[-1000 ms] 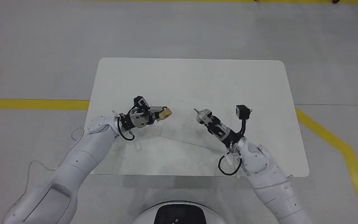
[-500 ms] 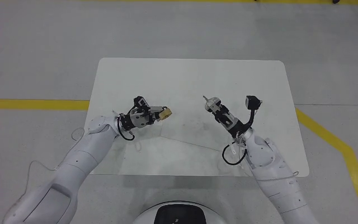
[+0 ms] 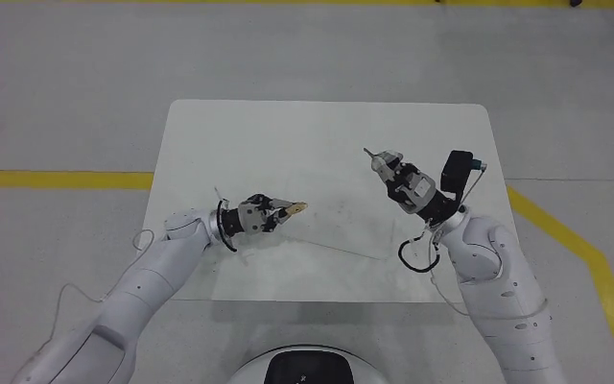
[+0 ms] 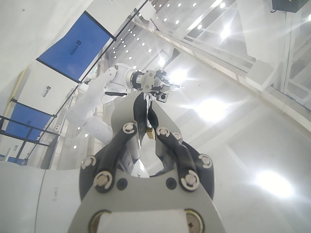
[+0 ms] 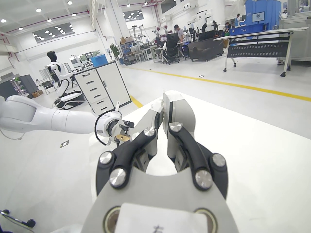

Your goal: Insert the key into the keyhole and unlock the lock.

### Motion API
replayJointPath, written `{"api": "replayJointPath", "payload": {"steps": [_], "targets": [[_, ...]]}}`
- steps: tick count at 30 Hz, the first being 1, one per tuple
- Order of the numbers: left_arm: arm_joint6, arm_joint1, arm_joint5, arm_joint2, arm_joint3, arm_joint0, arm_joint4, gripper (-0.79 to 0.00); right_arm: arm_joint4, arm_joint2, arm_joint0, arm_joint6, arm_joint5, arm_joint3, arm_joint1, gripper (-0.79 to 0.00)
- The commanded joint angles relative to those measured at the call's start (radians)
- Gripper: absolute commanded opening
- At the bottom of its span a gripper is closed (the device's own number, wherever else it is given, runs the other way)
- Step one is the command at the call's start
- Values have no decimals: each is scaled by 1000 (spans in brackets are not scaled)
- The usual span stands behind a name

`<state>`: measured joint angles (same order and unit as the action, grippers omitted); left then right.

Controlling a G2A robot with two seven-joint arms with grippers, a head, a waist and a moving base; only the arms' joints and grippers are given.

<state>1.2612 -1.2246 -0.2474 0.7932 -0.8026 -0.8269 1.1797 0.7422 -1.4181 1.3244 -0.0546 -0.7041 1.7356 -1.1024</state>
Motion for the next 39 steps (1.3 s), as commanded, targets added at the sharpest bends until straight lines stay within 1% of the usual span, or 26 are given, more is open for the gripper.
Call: {"api": "replayJointPath", "payload": {"steps": [1,2,4,7,11,13,15,17,22,26,28,32,35,37,39], "targets": [[0,-3,-5,3,4,4,-5,-785,-2,1,0,0,1,0,0,-785],[4,-4,-3,5,4,6,-7,-785,-2,1,0,0,1,0,0,-785],[1,-2,46,13,-2,18,-48,-785,-2,1,0,0,1,0,0,-785],[19,7,92,34,-20,21,-88,-785,-2,1,0,0,1,0,0,-785],[36,19,104,57,-56,8,-133,-785,-2,1,0,0,1,0,0,-785],[27,25,115,67,-70,5,-164,-785,3,0,0,-1,3,3,0,-785],[24,29,124,79,-87,-1,-178,-785,90,-13,-1,-6,-14,52,4,-785],[20,34,118,91,-106,1,-195,-785,202,-30,5,1,-59,101,10,-785],[-17,50,62,127,-147,11,-246,-785,508,-62,13,55,-133,212,23,-785],[-38,61,46,164,-170,-9,-242,-785,808,-52,11,70,-189,296,37,-785],[-50,65,36,175,-183,-20,-246,-785,959,-28,14,80,-198,329,44,-785],[-84,69,18,190,-214,-41,-252,-785,1205,37,26,118,-162,362,56,-785],[-107,70,10,199,-231,-55,-251,-785,1299,67,42,155,-92,359,59,-785],[-109,71,0,203,-235,-63,-245,-785,1266,64,62,200,-48,344,59,-785],[-109,69,-1,207,-235,-68,-228,-785,1252,62,67,209,-42,339,59,-785]]}}
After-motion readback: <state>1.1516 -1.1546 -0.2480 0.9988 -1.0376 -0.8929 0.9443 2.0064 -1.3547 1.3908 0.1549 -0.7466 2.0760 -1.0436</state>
